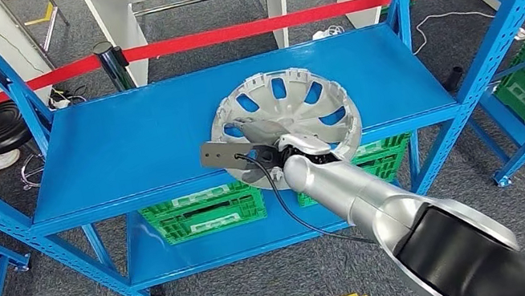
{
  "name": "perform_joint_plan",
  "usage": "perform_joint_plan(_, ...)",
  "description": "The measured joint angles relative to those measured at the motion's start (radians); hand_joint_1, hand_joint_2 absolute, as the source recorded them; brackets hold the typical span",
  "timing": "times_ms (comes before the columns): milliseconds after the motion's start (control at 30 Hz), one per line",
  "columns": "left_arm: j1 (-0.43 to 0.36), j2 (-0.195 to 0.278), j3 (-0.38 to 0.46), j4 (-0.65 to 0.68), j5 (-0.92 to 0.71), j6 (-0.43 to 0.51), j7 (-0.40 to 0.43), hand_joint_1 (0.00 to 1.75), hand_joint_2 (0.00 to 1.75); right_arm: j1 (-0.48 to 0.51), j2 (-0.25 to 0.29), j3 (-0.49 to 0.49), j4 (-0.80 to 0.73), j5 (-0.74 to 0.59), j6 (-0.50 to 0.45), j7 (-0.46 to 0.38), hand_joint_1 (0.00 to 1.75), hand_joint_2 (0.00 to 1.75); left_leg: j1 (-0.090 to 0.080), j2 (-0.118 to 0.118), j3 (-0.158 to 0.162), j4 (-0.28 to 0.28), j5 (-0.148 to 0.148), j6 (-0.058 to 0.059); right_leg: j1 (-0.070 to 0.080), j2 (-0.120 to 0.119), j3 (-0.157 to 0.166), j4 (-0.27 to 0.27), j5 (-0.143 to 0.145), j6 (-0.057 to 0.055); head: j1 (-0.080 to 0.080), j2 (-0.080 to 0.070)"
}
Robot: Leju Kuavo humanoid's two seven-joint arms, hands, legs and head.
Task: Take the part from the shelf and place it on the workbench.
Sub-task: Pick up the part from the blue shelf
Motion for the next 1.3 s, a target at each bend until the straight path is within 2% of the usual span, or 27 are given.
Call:
perform_joint_plan(233, -0.007, 0.000, 0.000, 0.000, -0.005, -0.001, 0.007, 0.00, 0.00, 0.011, 0.000, 0.014, 0.014, 0.011, 0.053, 0.061, 0.00, 1.75, 0.000, 0.000, 0.000, 0.000, 0.000, 0.000, 0.000, 0.000, 0.000, 0.000, 0.000, 0.000, 0.000, 0.000)
perform_joint_plan(700, -0.009, 0.000, 0.000, 0.000, -0.006, -0.002, 0.009, 0.00, 0.00, 0.011, 0.000, 0.026, 0.036, 0.016, 0.067, 0.080, 0.00, 1.75, 0.000, 0.000, 0.000, 0.000, 0.000, 0.000, 0.000, 0.000, 0.000, 0.000, 0.000, 0.000, 0.000, 0.000)
perform_joint_plan(1133, -0.019, 0.000, 0.000, 0.000, -0.016, -0.008, 0.024, 0.00, 0.00, 0.010, -0.004, 0.055, 0.058, 0.082, 0.110, 0.220, 0.00, 1.75, 0.000, 0.000, 0.000, 0.000, 0.000, 0.000, 0.000, 0.000, 0.000, 0.000, 0.000, 0.000, 0.000, 0.000)
perform_joint_plan(1167, -0.020, 0.000, 0.000, 0.000, -0.016, -0.007, 0.026, 0.00, 0.00, 0.010, -0.004, 0.058, 0.060, 0.087, 0.117, 0.228, 0.11, 1.75, 0.000, 0.000, 0.000, 0.000, 0.000, 0.000, 0.000, 0.000, 0.000, 0.000, 0.000, 0.000, 0.000, 0.000)
perform_joint_plan(1267, -0.023, 0.000, 0.000, 0.000, -0.016, -0.003, 0.030, 0.00, 0.00, 0.009, -0.004, 0.067, 0.065, 0.093, 0.137, 0.237, 1.42, 1.75, 0.000, 0.000, 0.000, 0.000, 0.000, 0.000, 0.000, 0.000, 0.000, 0.000, 0.000, 0.000, 0.000, 0.000)
perform_joint_plan(1300, -0.024, 0.000, 0.000, 0.000, -0.016, -0.003, 0.031, 0.00, 0.00, 0.009, -0.004, 0.068, 0.067, 0.094, 0.144, 0.238, 1.75, 1.75, 0.000, 0.000, 0.000, 0.000, 0.000, 0.000, 0.000, 0.000, 0.000, 0.000, 0.000, 0.000, 0.000, 0.000)
